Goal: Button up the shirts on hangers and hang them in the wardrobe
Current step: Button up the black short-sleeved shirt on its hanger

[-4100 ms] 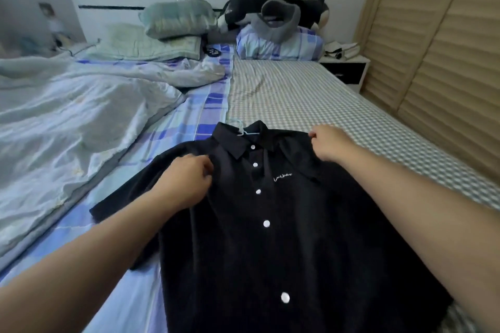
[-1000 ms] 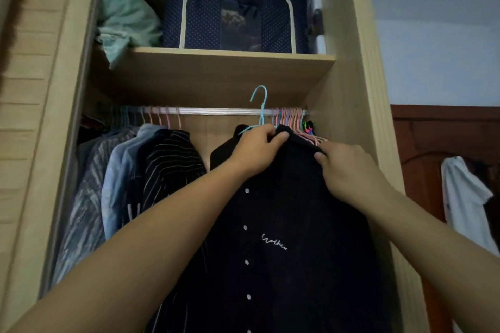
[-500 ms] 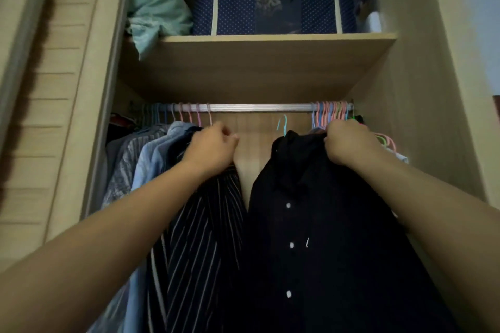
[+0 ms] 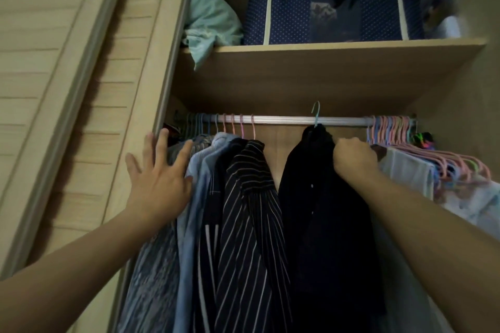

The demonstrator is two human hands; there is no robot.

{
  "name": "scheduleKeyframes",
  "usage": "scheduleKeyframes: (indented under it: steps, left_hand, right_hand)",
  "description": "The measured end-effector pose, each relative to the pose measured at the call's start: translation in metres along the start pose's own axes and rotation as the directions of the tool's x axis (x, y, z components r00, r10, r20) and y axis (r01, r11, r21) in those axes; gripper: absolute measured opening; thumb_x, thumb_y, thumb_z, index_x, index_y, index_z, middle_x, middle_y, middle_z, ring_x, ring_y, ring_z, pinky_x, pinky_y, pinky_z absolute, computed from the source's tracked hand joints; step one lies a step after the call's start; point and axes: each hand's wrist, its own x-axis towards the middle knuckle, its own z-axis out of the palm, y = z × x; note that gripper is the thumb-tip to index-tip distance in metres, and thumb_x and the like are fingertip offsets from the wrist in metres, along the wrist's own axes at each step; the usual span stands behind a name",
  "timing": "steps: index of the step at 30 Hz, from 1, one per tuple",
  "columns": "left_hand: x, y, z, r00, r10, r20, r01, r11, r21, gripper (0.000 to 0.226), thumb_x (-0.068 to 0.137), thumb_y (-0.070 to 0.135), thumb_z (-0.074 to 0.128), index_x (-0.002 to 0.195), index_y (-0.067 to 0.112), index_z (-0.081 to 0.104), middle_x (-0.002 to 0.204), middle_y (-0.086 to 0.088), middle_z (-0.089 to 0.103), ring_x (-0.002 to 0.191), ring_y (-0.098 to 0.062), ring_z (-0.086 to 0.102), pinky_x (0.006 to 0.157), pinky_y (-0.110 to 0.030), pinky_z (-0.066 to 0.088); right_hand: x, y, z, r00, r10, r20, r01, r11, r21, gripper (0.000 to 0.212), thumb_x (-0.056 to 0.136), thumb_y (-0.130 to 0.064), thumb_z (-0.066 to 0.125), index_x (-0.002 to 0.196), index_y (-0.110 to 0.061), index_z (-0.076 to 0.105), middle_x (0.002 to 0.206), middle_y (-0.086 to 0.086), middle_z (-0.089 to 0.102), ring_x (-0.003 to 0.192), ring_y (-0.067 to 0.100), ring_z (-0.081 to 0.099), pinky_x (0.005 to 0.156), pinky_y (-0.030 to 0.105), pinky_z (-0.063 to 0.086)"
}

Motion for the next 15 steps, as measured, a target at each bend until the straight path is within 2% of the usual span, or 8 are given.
scheduleKeyframes:
  steps: [5, 7, 9, 11, 13, 15]
  left_hand:
    - [-0.011, -0.003, 0.0, 0.998, -0.038, -0.04, 0.033, 0.99, -0.138, 0.076, 0.092, 0.035, 0.058, 0.16, 0.028, 0.025, 0.168, -0.016, 0.002, 0.152, -0.048, 0.0, 0.116, -0.072, 0.015]
    - [-0.015, -0.004, -0.002, 0.997, -0.079, -0.02, 0.074, 0.978, -0.195, 0.077, 0.092, 0.031, 0.057, 0.16, 0.029, 0.022, 0.168, -0.015, -0.001, 0.153, -0.047, -0.002, 0.118, -0.07, 0.01]
    - [-0.024, -0.006, -0.003, 0.993, -0.118, 0.023, 0.12, 0.964, -0.237, 0.081, 0.091, 0.029, 0.058, 0.161, 0.032, 0.016, 0.168, -0.013, -0.005, 0.153, -0.045, -0.005, 0.119, -0.068, 0.006]
    - [-0.038, -0.012, -0.003, 0.985, -0.158, 0.076, 0.172, 0.956, -0.238, 0.083, 0.091, 0.031, 0.059, 0.161, 0.034, 0.014, 0.168, -0.013, -0.005, 0.153, -0.043, -0.006, 0.118, -0.07, 0.005]
    - [-0.054, -0.022, -0.001, 0.969, -0.208, 0.135, 0.232, 0.953, -0.195, 0.082, 0.091, 0.038, 0.058, 0.161, 0.034, 0.014, 0.169, -0.013, -0.004, 0.154, -0.04, -0.009, 0.117, -0.072, 0.005]
    - [-0.063, -0.026, -0.006, 0.988, -0.138, 0.069, 0.148, 0.974, -0.174, 0.077, 0.092, 0.037, 0.058, 0.16, 0.029, 0.022, 0.168, -0.017, 0.002, 0.154, -0.04, -0.008, 0.119, -0.068, 0.003]
  right_hand:
    - [-0.003, -0.026, 0.0, 0.993, -0.053, 0.107, 0.043, 0.994, 0.099, 0.027, 0.095, -0.013, 0.055, 0.118, -0.003, 0.065, 0.121, 0.022, 0.063, 0.113, 0.042, 0.062, 0.089, 0.043, 0.051]
    - [-0.008, -0.039, -0.004, 0.996, -0.044, 0.074, 0.03, 0.982, 0.185, 0.025, 0.094, -0.015, 0.057, 0.115, -0.005, 0.065, 0.119, 0.022, 0.064, 0.109, 0.042, 0.063, 0.084, 0.042, 0.051]
    - [-0.018, -0.046, -0.003, 1.0, -0.018, -0.019, 0.023, 0.968, 0.251, 0.028, 0.092, -0.014, 0.057, 0.119, -0.007, 0.063, 0.117, 0.023, 0.064, 0.109, 0.044, 0.061, 0.082, 0.041, 0.05]
    - [-0.034, -0.048, 0.003, 0.995, -0.043, -0.088, 0.064, 0.966, 0.249, 0.033, 0.092, -0.008, 0.055, 0.125, -0.008, 0.058, 0.114, 0.021, 0.064, 0.107, 0.045, 0.061, 0.077, 0.041, 0.046]
    - [-0.049, -0.044, 0.01, 0.993, -0.111, -0.038, 0.116, 0.969, 0.216, 0.029, 0.094, -0.003, 0.051, 0.122, -0.007, 0.057, 0.111, 0.019, 0.063, 0.107, 0.041, 0.062, 0.072, 0.034, 0.039]
    - [-0.057, -0.033, 0.009, 0.995, -0.096, 0.024, 0.089, 0.974, 0.211, 0.026, 0.095, -0.003, 0.051, 0.12, -0.005, 0.058, 0.112, 0.02, 0.063, 0.107, 0.041, 0.062, 0.073, 0.034, 0.04]
